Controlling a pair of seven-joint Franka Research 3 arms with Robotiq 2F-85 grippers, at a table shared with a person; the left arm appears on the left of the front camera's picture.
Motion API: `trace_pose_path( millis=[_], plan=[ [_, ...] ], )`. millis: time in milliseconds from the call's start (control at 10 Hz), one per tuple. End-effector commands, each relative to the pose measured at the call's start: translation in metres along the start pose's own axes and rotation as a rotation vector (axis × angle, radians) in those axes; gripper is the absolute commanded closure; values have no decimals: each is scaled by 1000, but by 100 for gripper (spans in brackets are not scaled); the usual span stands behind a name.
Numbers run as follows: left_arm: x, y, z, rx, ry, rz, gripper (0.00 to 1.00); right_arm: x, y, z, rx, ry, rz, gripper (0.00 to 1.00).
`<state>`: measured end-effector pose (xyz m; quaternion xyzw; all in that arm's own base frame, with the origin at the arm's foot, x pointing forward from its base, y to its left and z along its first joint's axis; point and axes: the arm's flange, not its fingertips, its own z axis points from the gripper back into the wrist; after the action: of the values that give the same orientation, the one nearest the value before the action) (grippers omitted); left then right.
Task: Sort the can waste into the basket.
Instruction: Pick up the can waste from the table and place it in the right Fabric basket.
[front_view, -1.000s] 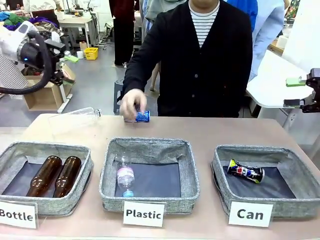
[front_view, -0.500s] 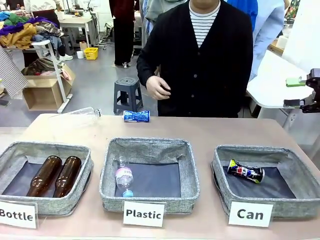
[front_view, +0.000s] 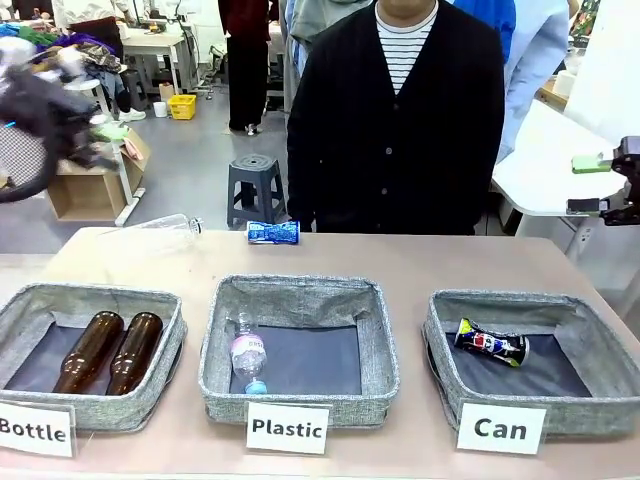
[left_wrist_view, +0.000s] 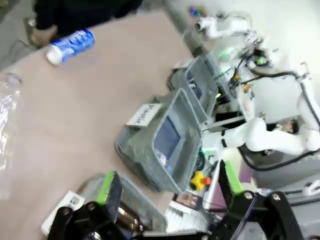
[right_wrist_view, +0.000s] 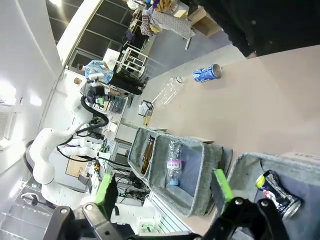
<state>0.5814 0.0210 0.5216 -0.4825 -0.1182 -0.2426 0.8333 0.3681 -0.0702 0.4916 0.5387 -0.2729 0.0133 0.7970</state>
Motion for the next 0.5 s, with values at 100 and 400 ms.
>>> trace_pose_path(
  millis=[100, 400],
  plan=[
    [78, -15, -69, 215, 232, -102, 0, -2, 1, 1, -4, 9, 6, 0],
    [115, -29, -166, 487, 335, -394, 0, -2, 1, 1, -4, 9, 6, 0]
  ],
)
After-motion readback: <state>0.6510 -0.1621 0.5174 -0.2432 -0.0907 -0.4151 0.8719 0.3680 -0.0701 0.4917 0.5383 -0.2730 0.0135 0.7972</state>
